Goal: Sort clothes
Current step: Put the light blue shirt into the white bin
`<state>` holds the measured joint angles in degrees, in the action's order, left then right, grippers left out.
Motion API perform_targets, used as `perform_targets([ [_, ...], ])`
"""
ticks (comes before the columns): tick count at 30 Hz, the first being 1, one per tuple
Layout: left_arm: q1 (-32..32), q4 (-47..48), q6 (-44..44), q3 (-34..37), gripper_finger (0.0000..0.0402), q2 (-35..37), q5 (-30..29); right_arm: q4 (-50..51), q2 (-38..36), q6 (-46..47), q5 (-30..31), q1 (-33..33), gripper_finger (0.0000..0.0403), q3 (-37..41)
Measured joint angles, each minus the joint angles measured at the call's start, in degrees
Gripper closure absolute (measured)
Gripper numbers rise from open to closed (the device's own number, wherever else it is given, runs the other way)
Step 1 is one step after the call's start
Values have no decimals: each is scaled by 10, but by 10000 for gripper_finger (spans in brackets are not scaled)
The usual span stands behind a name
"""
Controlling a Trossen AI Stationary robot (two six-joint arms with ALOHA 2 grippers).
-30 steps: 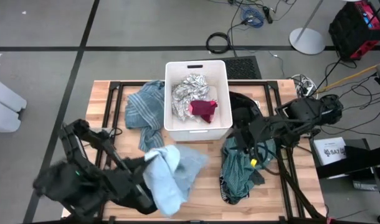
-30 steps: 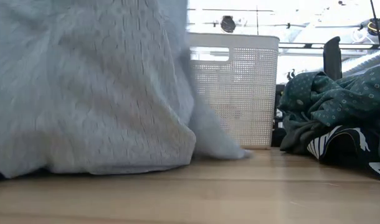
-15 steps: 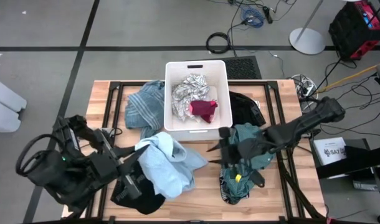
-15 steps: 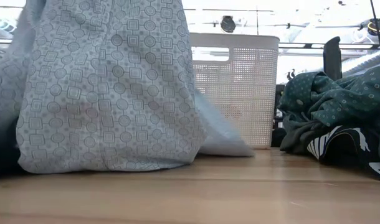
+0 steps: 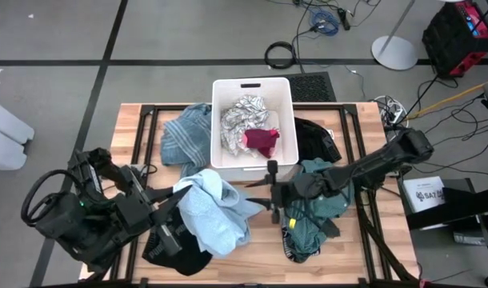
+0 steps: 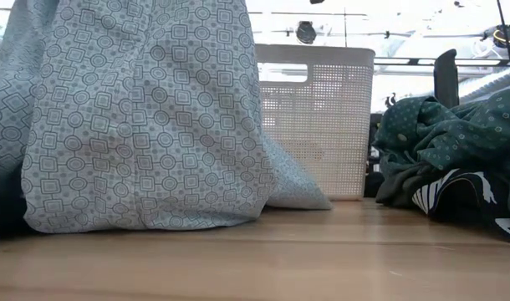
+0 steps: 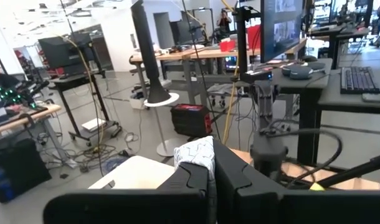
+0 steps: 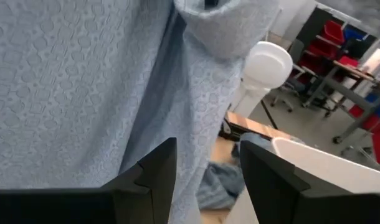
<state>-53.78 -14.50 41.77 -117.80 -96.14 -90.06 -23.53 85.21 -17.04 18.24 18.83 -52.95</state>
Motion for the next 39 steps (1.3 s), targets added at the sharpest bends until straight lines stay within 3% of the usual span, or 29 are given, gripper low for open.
perform_targets([
  [12, 0, 5, -21, 0, 396, 0, 1, -89, 63, 10, -54, -28, 238, -2],
  [20, 0, 10, -23, 0, 396, 0, 1, -79, 141, 8, -76, -31, 243, -86],
  [22, 0, 18, -25, 0, 396, 0, 1, -53, 152, 1, -65, -31, 264, -111],
  [25, 0, 20, -25, 0, 396, -2, 1, 2, 156, -23, -61, -31, 345, -141],
  [26, -1, 20, -25, 0, 396, -3, 1, 14, 155, -34, -61, -31, 373, -148],
  [28, -4, 23, -25, 0, 396, -3, 1, 41, 148, -45, -50, -28, 391, -157],
  [39, -30, 31, -39, 1, 395, -3, 2, 157, -9, -121, 82, 8, 402, -196],
])
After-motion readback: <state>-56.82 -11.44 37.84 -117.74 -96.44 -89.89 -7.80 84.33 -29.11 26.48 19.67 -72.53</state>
